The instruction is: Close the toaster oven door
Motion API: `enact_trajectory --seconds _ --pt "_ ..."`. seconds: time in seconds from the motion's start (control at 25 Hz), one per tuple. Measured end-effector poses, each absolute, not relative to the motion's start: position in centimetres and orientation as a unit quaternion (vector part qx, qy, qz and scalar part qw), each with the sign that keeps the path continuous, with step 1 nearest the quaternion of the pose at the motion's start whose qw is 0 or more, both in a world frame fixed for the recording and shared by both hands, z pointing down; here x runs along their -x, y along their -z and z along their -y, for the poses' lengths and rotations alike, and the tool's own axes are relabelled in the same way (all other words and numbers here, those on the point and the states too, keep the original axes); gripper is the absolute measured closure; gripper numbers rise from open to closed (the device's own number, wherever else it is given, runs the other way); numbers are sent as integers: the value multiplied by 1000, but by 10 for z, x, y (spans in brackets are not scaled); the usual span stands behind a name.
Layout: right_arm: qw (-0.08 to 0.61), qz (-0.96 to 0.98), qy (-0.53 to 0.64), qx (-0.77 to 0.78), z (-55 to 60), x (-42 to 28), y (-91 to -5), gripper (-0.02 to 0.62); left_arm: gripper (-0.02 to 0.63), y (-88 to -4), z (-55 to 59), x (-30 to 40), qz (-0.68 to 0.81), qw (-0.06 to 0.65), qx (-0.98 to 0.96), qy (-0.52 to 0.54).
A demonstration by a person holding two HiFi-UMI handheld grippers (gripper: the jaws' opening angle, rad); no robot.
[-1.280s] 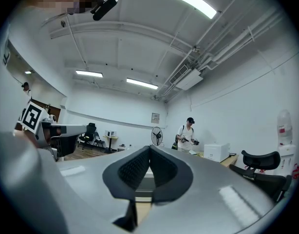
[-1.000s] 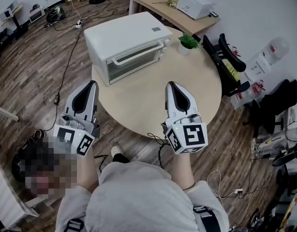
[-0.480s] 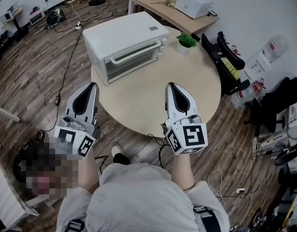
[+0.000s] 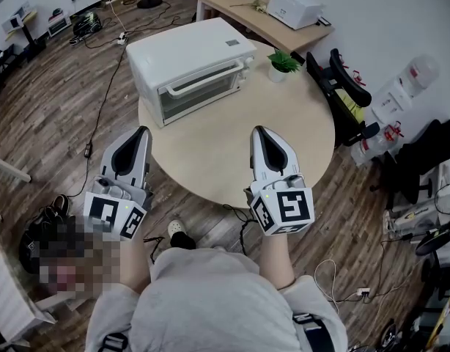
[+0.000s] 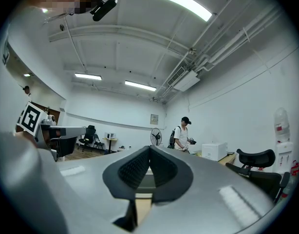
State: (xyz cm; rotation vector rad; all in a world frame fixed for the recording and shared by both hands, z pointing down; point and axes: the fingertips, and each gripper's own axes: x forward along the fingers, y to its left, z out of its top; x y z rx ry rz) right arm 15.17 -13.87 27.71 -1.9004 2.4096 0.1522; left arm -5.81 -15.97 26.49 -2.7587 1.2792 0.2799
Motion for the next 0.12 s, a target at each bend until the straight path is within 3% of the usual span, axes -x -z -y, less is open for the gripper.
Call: enact_trajectory --seconds 0.12 --pt "34 -785 -51 616 136 -152 -276 584 600 -265 156 56 -421 52 902 -82"
